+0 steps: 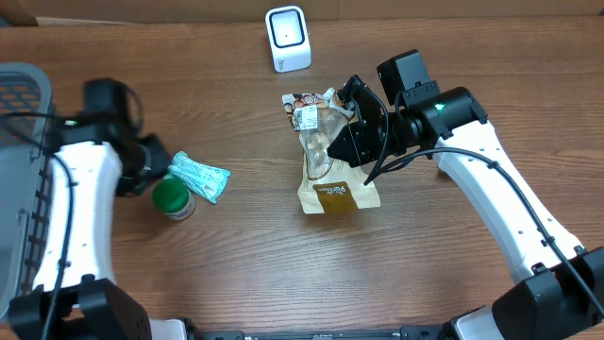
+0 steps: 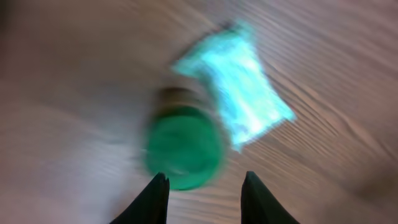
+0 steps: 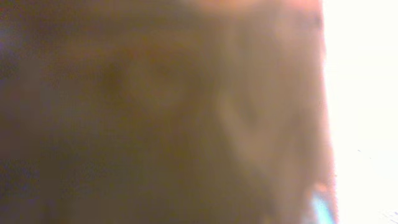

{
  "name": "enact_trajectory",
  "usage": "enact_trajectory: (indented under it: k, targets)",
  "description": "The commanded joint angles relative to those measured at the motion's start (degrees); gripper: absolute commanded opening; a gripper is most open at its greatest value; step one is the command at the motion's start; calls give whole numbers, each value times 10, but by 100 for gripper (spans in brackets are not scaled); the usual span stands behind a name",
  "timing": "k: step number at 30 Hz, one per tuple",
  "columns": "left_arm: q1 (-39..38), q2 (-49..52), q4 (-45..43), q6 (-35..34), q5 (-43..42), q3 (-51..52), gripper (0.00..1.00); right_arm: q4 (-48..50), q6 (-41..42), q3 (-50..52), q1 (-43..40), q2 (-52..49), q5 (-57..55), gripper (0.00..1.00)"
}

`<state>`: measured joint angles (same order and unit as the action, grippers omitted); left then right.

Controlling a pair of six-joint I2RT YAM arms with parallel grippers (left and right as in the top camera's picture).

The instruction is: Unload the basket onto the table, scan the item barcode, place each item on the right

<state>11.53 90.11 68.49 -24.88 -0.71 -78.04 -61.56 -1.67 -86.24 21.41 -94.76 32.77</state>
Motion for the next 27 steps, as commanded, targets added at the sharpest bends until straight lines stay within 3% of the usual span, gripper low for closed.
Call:
enact_trajectory:
  k: [1, 8, 14, 27]
  targets:
    - [38, -2, 24, -51, 76, -9, 26, 3, -1, -10, -2, 13, 2, 4]
    - [53, 5, -49, -79, 88, 105, 24, 3, -1, -10, -2, 13, 2, 4]
    - [53, 6, -137, -61, 71, 177, 4, 1, -1, -10, -2, 13, 2, 4]
    - [35, 6, -245, -38, -24, 257, 4, 0, -1, -10, -2, 13, 2, 4]
